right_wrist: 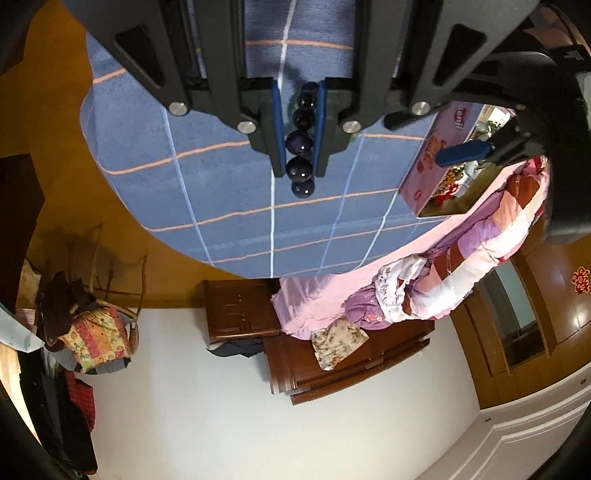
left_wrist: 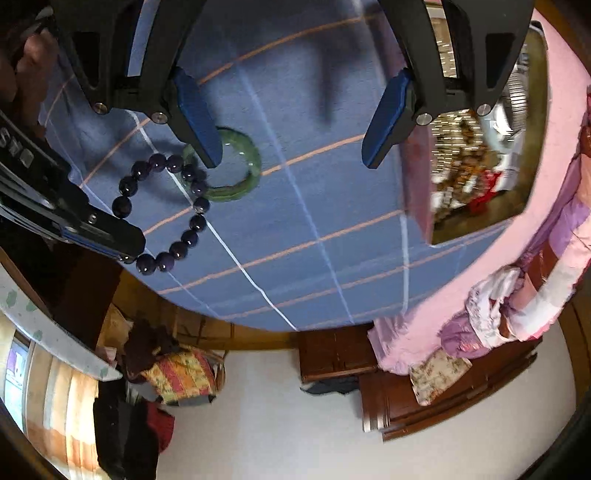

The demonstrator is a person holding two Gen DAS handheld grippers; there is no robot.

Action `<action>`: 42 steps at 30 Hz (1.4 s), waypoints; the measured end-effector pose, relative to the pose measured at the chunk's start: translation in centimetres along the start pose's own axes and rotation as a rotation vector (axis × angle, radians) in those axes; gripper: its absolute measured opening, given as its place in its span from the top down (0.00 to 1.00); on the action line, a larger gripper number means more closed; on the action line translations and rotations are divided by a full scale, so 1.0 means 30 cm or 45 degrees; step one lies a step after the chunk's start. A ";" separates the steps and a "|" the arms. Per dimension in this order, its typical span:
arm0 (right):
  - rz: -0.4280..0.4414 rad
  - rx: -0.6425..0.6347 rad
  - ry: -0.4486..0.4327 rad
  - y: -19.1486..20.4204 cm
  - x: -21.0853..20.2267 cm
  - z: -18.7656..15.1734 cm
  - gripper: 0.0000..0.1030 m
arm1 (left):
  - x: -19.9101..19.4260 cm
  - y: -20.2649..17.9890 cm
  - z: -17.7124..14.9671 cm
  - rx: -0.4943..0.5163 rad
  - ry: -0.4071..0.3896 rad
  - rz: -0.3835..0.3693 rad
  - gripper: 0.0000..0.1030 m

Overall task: Organize jewelry
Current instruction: 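Grasp the green jade bangle with the left gripper while the right holds the bracelet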

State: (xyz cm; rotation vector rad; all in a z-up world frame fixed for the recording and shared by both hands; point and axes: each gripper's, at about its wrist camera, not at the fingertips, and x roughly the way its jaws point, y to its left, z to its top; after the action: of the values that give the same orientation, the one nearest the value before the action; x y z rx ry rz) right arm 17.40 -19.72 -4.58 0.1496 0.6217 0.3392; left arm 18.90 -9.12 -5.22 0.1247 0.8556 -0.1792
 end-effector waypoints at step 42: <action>0.133 -0.147 -0.102 0.211 -0.100 0.080 0.84 | -0.299 0.265 0.014 -0.065 -0.213 0.118 0.94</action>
State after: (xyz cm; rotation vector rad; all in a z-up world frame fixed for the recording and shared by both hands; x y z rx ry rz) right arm 14.85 -14.94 0.49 0.0843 0.5144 0.4668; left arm 15.10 -0.48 2.15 0.1002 0.6860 -0.0793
